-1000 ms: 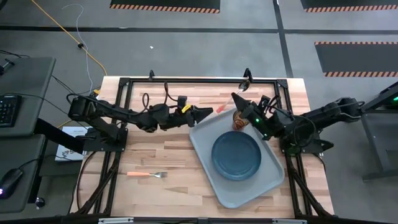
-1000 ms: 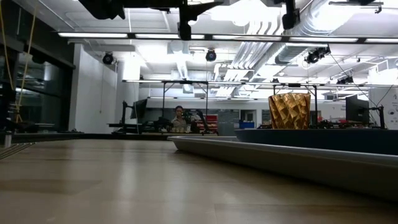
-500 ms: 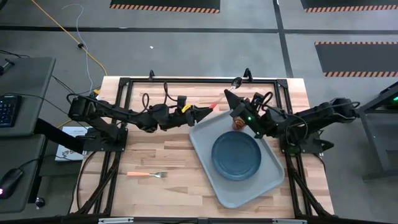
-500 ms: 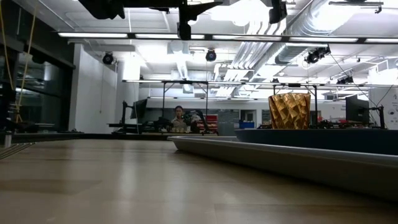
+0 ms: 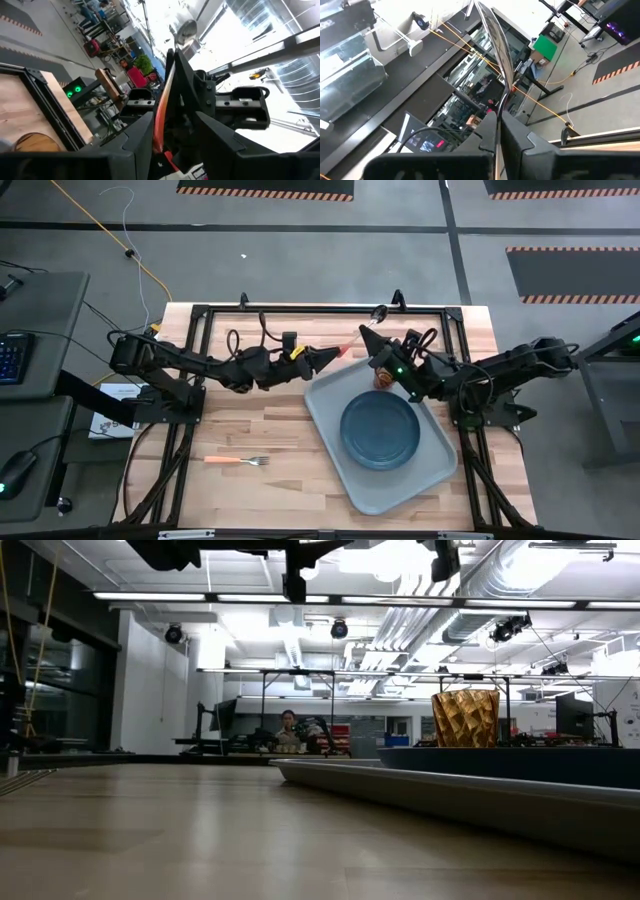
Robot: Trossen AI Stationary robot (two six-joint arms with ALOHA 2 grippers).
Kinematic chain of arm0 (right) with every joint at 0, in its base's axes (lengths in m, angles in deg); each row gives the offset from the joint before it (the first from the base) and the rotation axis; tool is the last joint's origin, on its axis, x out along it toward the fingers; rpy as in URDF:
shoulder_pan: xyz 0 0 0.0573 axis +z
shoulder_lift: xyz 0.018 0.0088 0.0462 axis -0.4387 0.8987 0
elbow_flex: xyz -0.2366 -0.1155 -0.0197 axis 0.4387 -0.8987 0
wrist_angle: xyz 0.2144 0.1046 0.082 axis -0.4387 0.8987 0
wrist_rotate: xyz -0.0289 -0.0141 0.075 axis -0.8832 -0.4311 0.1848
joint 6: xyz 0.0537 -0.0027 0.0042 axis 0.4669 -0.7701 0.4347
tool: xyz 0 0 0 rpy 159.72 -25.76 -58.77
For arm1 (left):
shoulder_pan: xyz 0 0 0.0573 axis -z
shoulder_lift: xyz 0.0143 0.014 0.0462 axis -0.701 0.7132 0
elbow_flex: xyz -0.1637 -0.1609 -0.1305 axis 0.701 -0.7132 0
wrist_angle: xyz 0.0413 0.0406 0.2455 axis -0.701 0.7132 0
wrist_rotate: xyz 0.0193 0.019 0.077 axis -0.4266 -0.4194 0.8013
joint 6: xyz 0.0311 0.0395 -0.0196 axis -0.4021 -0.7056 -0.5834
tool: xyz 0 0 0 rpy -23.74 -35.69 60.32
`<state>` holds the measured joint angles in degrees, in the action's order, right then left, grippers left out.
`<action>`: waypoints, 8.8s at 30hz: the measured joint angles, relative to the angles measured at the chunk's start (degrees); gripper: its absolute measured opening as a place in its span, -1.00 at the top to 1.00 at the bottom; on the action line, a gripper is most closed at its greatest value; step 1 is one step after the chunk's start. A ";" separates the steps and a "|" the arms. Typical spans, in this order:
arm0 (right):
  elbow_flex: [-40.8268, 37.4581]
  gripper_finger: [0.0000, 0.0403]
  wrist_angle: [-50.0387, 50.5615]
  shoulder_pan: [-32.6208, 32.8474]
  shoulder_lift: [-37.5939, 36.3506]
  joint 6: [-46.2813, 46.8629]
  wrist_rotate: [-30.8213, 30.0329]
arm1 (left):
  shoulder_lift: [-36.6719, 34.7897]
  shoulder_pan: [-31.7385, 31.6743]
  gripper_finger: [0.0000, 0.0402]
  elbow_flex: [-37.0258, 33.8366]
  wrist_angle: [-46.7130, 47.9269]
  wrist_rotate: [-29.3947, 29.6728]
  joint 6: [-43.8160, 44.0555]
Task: Pick and place plate/cup/fork/spoon on tray
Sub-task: Put the orange spoon on the gray serving tray to the left of the blue plate
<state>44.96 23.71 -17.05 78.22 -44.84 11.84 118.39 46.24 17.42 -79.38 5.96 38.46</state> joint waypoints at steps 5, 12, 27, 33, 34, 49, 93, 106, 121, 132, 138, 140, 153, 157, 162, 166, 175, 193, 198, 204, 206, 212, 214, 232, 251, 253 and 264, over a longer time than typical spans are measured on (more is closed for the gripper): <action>0.00 1.00 -0.06 -0.47 0.26 1.02 0.58 | 0.00 0.01 0.36 0.00 0.27 0.38 -0.44; 0.00 1.00 0.02 -0.73 0.44 1.87 0.91 | 0.43 -0.01 0.36 0.00 0.00 0.37 -0.42; 0.00 1.00 0.15 -0.73 0.44 1.85 -0.80 | 0.48 0.40 0.36 -0.04 0.19 2.81 -0.57; -0.02 1.00 0.13 -0.73 0.44 2.00 -2.61 | 0.81 0.55 0.36 -0.02 0.17 3.71 -0.54; -0.02 1.00 0.13 -0.73 0.44 2.03 -2.72 | 0.90 0.55 0.36 -0.02 0.33 4.18 -0.50; 2.40 1.00 -0.66 -0.73 4.79 3.47 -1.64 | 0.94 0.60 0.36 -0.02 0.18 4.43 -0.68; 2.49 0.06 34.76 2.17 -15.57 -2.20 -2.70 | -16.08 -0.44 0.99 -10.71 27.26 1.17 0.14; 2.47 0.04 55.90 4.34 -26.80 2.27 -5.65 | 0.47 14.73 1.00 -10.75 35.11 7.76 28.42; 2.45 0.04 63.27 4.34 -26.77 4.87 -5.01 | 14.63 6.50 1.00 -1.22 33.30 2.08 29.73; 2.45 0.04 63.87 4.34 -26.77 4.87 -5.06 | 14.40 8.82 1.00 -0.37 38.51 2.47 30.98; 2.45 0.04 63.95 4.21 -26.77 4.89 -5.52 | 14.40 9.65 1.00 -0.35 38.26 2.96 31.53; 2.45 0.04 64.01 4.21 -26.77 5.27 -5.52 | 14.40 9.84 1.00 -0.11 38.39 2.97 31.54; 2.45 0.04 64.00 4.20 -26.77 5.33 -5.67 | 14.40 11.27 1.00 1.57 38.98 3.11 30.03; 2.45 0.04 64.02 4.20 -26.77 5.33 -5.67 | 14.40 11.51 1.00 1.56 38.92 3.10 30.20; 2.45 0.04 64.03 4.20 -26.77 5.30 -5.67 | 14.40 11.99 1.00 1.55 38.83 3.09 30.83; 2.45 0.04 64.06 4.20 -26.77 5.30 -6.18 | 14.40 12.51 1.00 1.55 38.80 3.09 31.18; 2.45 0.04 64.10 4.19 -26.77 5.30 -6.22 | 14.72 14.15 1.00 1.65 38.56 3.45 32.57; 2.43 0.04 64.38 4.19 -26.77 5.47 -6.22 | 15.00 12.15 1.00 5.29 50.36 5.11 30.89; 2.43 0.04 64.45 4.19 -26.76 5.37 -6.24 | 11.67 7.93 1.00 5.35 55.70 7.33 27.46; 2.43 0.04 64.61 4.18 -26.75 5.30 -7.06 | 13.23 2.44 1.00 5.42 46.08 2.45 24.61; 2.43 0.04 64.54 4.18 -26.75 5.30 -7.65 | 14.40 1.81 1.00 5.37 44.31 0.49 25.08; 2.43 0.04 64.60 4.18 -26.75 5.30 -7.77 | 17.93 1.28 1.00 5.31 42.27 -0.49 29.80; 2.43 0.04 64.59 4.18 -26.76 5.30 -7.82 | 18.77 1.28 1.00 5.31 39.83 -0.44 31.06; 2.43 0.04 64.41 4.18 -26.77 5.30 -8.07 | 22.14 0.48 0.84 5.33 38.90 0.95 31.50; 2.43 0.04 64.39 4.18 -26.77 5.89 -7.96 | 22.16 -2.16 0.53 5.33 42.26 -1.73 24.48; 2.43 0.04 64.39 4.18 -26.76 5.89 -7.96 | 22.16 -2.22 0.49 5.33 42.26 -1.73 24.41; 2.43 0.04 64.37 4.19 -26.77 5.90 -7.94 | 22.16 -3.78 0.27 5.33 43.58 -1.60 22.97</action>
<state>47.39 88.08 -12.86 51.44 -38.94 3.90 140.56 42.46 22.75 -35.79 4.36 61.43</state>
